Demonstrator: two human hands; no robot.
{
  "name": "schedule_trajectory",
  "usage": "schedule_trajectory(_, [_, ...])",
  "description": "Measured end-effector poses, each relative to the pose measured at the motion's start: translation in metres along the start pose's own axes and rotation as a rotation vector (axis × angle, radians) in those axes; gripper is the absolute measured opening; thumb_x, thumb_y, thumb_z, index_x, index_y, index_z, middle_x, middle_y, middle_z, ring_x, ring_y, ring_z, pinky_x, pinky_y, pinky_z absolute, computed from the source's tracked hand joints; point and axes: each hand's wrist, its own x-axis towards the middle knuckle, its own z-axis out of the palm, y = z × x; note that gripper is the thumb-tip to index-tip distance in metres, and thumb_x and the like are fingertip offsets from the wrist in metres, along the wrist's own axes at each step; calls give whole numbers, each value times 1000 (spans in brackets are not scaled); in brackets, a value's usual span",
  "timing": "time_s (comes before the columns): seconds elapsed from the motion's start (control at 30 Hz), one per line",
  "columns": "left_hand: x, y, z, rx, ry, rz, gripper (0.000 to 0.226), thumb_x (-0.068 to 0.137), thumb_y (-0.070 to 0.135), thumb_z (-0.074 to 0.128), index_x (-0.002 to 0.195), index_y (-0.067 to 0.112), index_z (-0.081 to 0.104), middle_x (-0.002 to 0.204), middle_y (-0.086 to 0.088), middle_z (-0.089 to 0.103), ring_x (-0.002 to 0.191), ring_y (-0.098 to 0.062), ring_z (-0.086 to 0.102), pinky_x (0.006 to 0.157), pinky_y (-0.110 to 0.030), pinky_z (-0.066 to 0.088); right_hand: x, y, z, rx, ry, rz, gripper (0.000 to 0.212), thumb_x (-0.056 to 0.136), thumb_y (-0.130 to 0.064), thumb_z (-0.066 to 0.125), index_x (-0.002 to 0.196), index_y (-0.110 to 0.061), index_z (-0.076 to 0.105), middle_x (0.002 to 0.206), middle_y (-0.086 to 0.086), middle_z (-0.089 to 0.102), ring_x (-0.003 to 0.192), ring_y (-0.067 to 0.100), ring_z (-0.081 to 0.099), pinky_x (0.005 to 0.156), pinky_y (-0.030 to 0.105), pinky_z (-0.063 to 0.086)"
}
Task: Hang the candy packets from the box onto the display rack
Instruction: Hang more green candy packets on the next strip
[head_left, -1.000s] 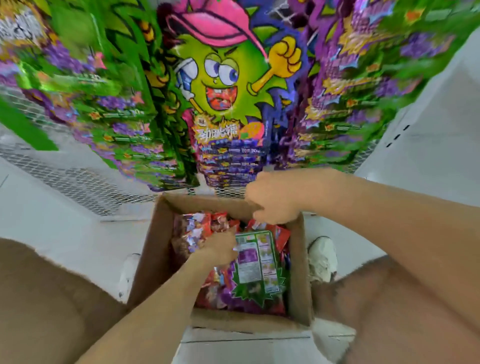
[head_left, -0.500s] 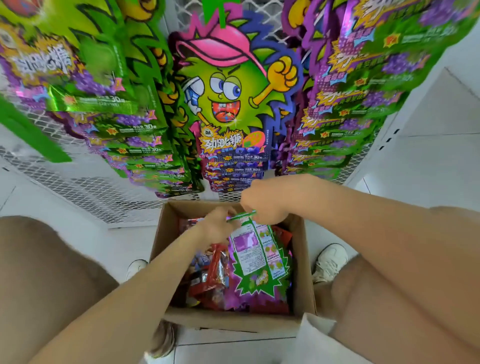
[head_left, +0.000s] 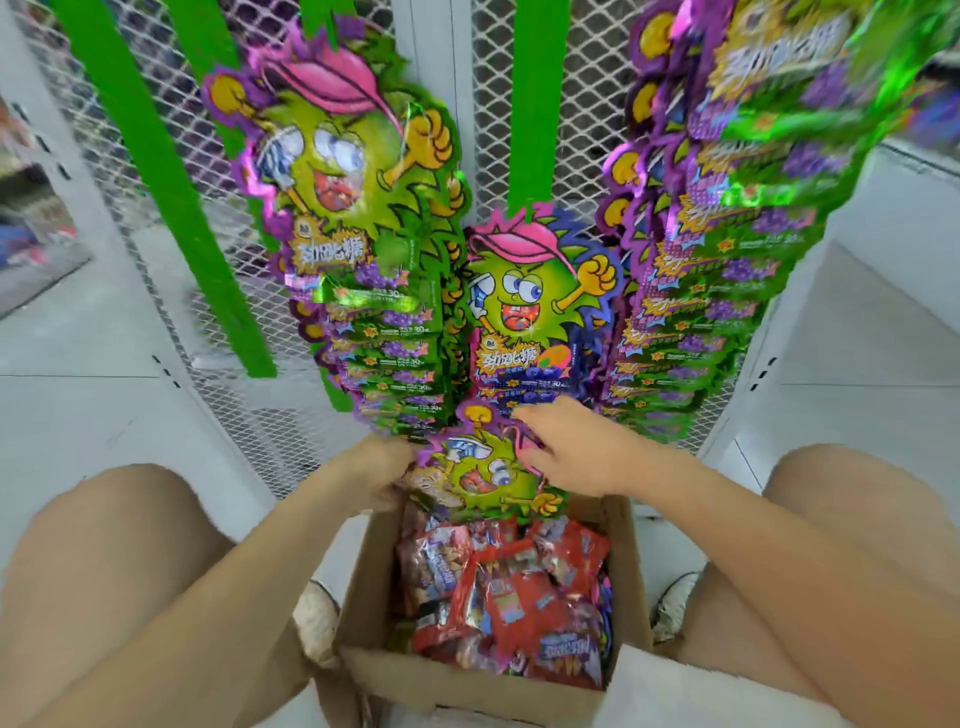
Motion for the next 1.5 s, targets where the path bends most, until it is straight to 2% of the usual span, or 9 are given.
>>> schedule_trajectory(0.2, [-61, 35, -35, -59, 108, 360, 45, 107, 63, 40, 100, 27, 67, 123, 1, 60, 111, -19, 58, 98, -31, 35, 16, -4, -26, 283, 272, -32, 43, 90, -21, 78, 62, -22, 46, 56, -3, 43, 54, 10, 39, 59, 32, 35])
schedule_trajectory(0.3, [-85, 54, -47, -20, -56, 553, 17, 98, 51, 66, 93, 36, 74, 96, 19, 76, 91, 4, 65, 95, -33, 50, 19, -19, -44, 342, 241, 6, 30, 91, -30, 81, 108, -7, 75, 110, 13, 76, 101, 20, 72, 88, 32, 54])
schedule_trajectory(0.53, [-69, 81, -82, -209, 104, 776, 43, 82, 44, 90, 90, 5, 73, 88, -21, 74, 81, -23, 64, 80, -52, 57, 45, -52, -78, 598, 646, -130, 15, 94, -41, 75, 94, -26, 76, 83, -10, 73, 78, 6, 65, 76, 37, 53])
schedule_trajectory(0.67, [-84, 118, -107, -289, 329, 837, 34, 85, 32, 91, 100, 9, 70, 90, -7, 75, 83, -17, 68, 83, -46, 57, 53, -73, -125, 727, 692, -220, 20, 104, -34, 63, 113, -22, 76, 97, 18, 75, 78, 30, 65, 78, 49, 56])
schedule_trajectory(0.87, [-116, 215, -148, -189, 729, 1126, 61, 83, 13, 75, 139, 22, 52, 121, 9, 63, 98, 9, 60, 83, -9, 46, 75, -119, -214, 375, 953, -209, 22, 94, -30, 74, 74, -33, 66, 60, -24, 60, 62, -5, 56, 66, 24, 41])
schedule_trajectory(1.03, [-122, 290, -178, -78, 657, 1000, 48, 83, 34, 53, 123, 16, 71, 112, 1, 74, 104, -11, 66, 100, -35, 53, 104, -143, -267, 315, 1096, -240, 24, 91, -34, 78, 111, -23, 73, 104, -11, 74, 99, 10, 69, 92, 31, 51])
schedule_trajectory(1.23, [-117, 316, -190, -80, 553, 914, 35, 100, 37, 55, 75, 15, 65, 72, -6, 56, 66, -18, 48, 64, -34, 33, 131, -140, -299, 328, 1088, -295, 22, 100, -15, 60, 122, -19, 56, 96, -6, 70, 74, 3, 56, 76, 30, 40])
schedule_trajectory(1.4, [-107, 316, -191, -210, 334, 836, 29, 94, 44, 71, 86, 18, 81, 81, 6, 79, 75, -12, 74, 77, -25, 57, 133, -139, -298, 314, 1147, -271, 26, 96, -19, 61, 117, -21, 46, 98, -4, 62, 86, 24, 64, 78, 47, 51])
schedule_trajectory(1.5, [-103, 314, -194, -296, 228, 768, 46, 69, 53, 83, 101, 21, 85, 102, -7, 83, 100, -30, 79, 101, -52, 59, 134, -140, -297, 304, 1155, -270, 24, 95, -15, 60, 113, -17, 45, 82, -7, 53, 72, 20, 52, 68, 40, 41])
